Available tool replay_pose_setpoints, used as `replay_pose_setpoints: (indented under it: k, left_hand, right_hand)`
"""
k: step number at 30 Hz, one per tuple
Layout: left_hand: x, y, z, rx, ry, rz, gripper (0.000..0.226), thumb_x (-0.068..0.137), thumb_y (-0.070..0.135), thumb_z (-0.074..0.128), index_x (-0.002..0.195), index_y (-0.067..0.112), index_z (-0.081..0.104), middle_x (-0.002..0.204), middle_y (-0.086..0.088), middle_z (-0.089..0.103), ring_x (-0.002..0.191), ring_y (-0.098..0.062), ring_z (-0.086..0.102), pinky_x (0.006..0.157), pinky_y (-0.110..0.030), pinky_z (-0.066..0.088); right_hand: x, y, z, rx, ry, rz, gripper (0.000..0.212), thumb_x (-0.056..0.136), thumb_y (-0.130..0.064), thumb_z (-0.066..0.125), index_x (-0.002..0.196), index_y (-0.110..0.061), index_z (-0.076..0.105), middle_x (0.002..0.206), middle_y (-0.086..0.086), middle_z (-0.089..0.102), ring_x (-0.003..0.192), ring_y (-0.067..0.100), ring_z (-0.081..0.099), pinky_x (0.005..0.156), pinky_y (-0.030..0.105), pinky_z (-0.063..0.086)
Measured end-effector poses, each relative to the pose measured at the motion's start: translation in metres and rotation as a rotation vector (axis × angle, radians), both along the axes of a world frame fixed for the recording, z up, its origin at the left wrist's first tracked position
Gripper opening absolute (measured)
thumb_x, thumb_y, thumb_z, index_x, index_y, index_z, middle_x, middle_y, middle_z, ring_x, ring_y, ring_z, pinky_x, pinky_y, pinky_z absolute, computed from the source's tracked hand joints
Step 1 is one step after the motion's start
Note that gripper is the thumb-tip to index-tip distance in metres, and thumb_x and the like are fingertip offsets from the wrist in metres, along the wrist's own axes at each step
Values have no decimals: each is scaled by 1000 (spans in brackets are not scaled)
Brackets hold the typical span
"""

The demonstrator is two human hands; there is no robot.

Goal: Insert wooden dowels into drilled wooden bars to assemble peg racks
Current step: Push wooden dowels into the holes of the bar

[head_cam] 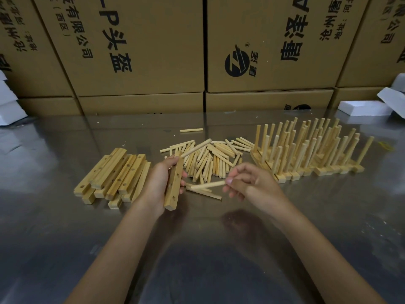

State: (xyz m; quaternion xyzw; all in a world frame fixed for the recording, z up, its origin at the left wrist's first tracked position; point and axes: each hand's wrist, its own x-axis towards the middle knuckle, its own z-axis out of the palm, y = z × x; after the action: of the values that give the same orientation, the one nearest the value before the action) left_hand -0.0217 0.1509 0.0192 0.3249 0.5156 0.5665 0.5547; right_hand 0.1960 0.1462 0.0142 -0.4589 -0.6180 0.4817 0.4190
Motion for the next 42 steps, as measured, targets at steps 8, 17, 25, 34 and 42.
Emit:
replay_pose_setpoints:
  k: [8, 17, 25, 34, 42]
  left_hand:
    - [17, -3, -2, -44, -52, -49, 21, 98, 31, 56, 112, 20, 67, 64, 0, 62, 46, -12, 53, 41, -24, 44]
    - [19, -5, 0, -41, -37, -27, 22, 97, 32, 59, 113, 21, 68, 68, 0, 64, 47, -10, 54, 41, -23, 47]
    - [17, -3, 0, -36, -35, 10, 19, 98, 31, 57, 113, 25, 67, 65, 2, 65, 47, -11, 52, 42, -24, 44]
    - [23, -5, -5, 14, 111, 58, 15, 99, 33, 57, 100, 44, 67, 60, 10, 68, 48, -8, 55, 49, -24, 49]
    - [37, -9, -2, 25, 75, -11, 26, 99, 35, 55, 120, 30, 68, 80, 1, 70, 59, -11, 60, 53, -25, 51]
  right_hand:
    - [-19, -13, 3, 275, 2, -118, 18, 90, -10, 70, 88, -27, 76, 80, -7, 74, 80, 14, 68, 75, 26, 58]
    - [-18, -12, -1, 400, -33, -210, 13, 89, -17, 72, 91, -29, 77, 76, -13, 72, 75, 8, 67, 72, 31, 56]
    - [-18, -16, -1, 528, -203, -165, 16, 89, -13, 70, 98, -24, 78, 88, -19, 71, 85, 2, 65, 74, 21, 54]
    - [-19, -17, -6, 588, -202, -195, 16, 90, -4, 67, 90, -15, 78, 76, -21, 68, 65, -2, 59, 54, 6, 37]
    - [-31, -24, -2, 96, 364, -24, 10, 87, -5, 71, 97, -7, 73, 86, 9, 74, 74, 10, 68, 68, 19, 56]
